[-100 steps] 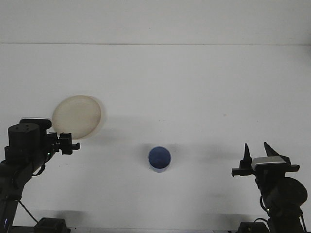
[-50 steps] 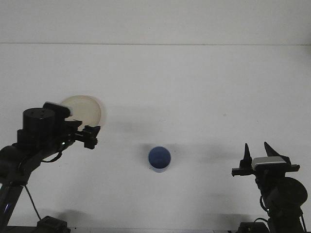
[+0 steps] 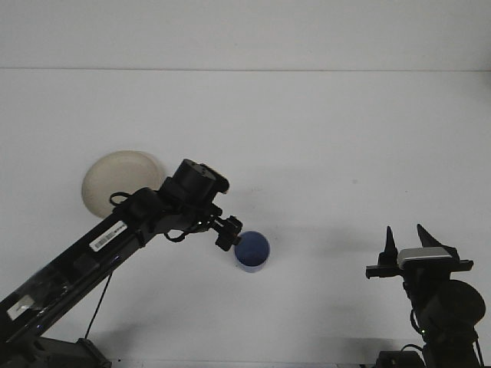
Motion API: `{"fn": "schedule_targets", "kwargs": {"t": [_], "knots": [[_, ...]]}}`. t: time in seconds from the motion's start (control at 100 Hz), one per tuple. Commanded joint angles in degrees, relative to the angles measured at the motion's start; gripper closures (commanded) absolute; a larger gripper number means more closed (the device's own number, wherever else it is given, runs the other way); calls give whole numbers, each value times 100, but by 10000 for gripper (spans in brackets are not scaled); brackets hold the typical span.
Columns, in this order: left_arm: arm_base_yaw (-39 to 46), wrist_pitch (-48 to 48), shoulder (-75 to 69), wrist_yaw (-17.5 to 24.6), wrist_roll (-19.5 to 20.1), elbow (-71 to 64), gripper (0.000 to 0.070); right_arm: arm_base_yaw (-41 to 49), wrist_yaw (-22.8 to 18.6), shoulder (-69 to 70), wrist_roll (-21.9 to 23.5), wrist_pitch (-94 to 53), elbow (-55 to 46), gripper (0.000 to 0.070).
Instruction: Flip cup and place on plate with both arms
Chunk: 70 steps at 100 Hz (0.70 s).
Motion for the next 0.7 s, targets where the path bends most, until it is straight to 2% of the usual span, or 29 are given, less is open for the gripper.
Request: {"fn": "schedule_targets", "kwargs": {"t": [0.0, 0.16, 0.56, 0.59, 0.69], "knots": [[-170, 0, 258, -79, 142, 190, 237, 9, 4, 28, -24, 72, 57, 313], [-415, 15, 739, -431, 267, 214, 237, 9, 4, 28, -24, 72, 57, 313], [-459, 15, 1604, -439, 330, 214, 252, 9, 4, 28, -24, 72, 57, 313], [-459, 13, 1637, -442, 341, 214, 269, 9, 2, 28, -24, 72, 57, 313], [-463, 15, 1727, -439, 367, 214, 413, 9, 2, 28, -24, 72, 57, 313]]}}
